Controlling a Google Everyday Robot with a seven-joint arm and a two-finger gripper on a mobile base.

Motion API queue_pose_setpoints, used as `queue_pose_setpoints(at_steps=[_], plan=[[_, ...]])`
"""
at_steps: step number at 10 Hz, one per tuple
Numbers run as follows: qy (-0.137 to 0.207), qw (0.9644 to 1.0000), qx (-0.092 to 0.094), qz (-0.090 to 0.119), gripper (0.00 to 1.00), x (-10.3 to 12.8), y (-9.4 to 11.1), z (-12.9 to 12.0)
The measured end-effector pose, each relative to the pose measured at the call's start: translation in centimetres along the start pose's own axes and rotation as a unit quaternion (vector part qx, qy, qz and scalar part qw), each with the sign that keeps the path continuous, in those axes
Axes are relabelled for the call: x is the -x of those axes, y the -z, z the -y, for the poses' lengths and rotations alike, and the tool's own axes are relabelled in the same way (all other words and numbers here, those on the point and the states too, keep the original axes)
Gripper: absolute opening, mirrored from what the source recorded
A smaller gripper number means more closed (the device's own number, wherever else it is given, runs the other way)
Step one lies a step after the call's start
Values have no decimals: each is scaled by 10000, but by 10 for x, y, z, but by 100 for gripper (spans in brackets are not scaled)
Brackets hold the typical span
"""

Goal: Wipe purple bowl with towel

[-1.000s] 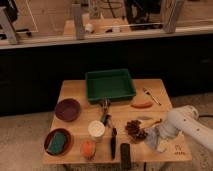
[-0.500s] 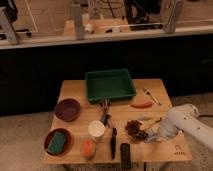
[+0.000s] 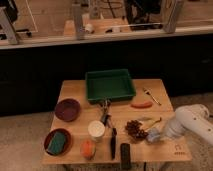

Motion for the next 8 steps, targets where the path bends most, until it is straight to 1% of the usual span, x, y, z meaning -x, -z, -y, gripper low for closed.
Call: queue_pose_setpoints(at_steps=[1, 2, 3, 4, 5, 6, 7, 8], plan=[[-23, 9997, -147, 172, 0, 3, 27, 5], [-33, 9992, -253, 304, 0, 3, 52, 7], [-4, 9987, -337, 380, 0, 5, 68, 10], [124, 9981, -420, 441, 0, 16, 82, 19], [305, 9976, -434, 445, 0, 32, 91, 33], [471, 9970, -423, 439, 0, 48, 92, 44], [735, 9957, -374, 413, 0, 75, 86, 60], [956, 9942, -305, 390, 0, 103, 76, 71]])
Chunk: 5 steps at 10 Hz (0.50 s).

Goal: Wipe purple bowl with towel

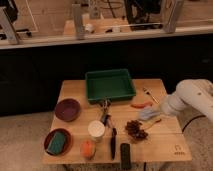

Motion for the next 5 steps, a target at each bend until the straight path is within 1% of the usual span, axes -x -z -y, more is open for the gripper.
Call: queue_pose_setpoints(at_steps=[1, 2, 4, 5], plan=[[152, 9999, 66, -1, 0, 18, -10, 10], [388, 9991, 149, 19, 0, 45, -24, 23], [858, 9958, 317, 72, 0, 96, -44, 34], [1029, 9940, 359, 105, 0, 114, -50, 37]])
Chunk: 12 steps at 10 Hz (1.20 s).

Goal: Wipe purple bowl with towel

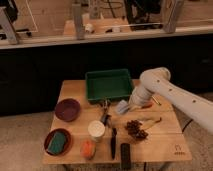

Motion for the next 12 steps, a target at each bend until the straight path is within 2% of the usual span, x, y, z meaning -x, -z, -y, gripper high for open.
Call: queue_pose_setpoints(at_steps=[1, 8, 10, 11, 12], plan=[[91, 10000, 5, 23, 0, 9, -3, 4], [118, 9999, 30, 42, 0, 10, -3, 3], [342, 9986, 20, 407, 0, 24, 4, 4], [524, 9962, -2, 693, 0, 39, 12, 6], [780, 9918, -39, 1010, 0, 66, 24, 10]])
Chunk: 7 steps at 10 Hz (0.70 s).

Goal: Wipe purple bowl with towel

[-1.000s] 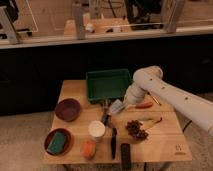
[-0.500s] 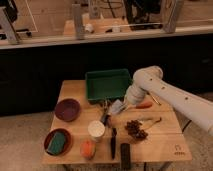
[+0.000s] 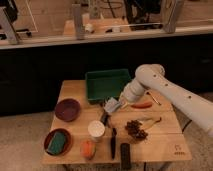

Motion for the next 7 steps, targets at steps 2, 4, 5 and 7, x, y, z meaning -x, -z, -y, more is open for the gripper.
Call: queue_pose_setpoints(at_steps=[2, 4, 5, 7], plan=[[566, 9974, -81, 431, 0, 61, 21, 19], [1083, 9920, -149, 626, 0, 115, 35, 34], [1362, 9883, -159, 664, 0, 146, 35, 42], [1794, 9818, -108, 607, 0, 193, 21, 56]])
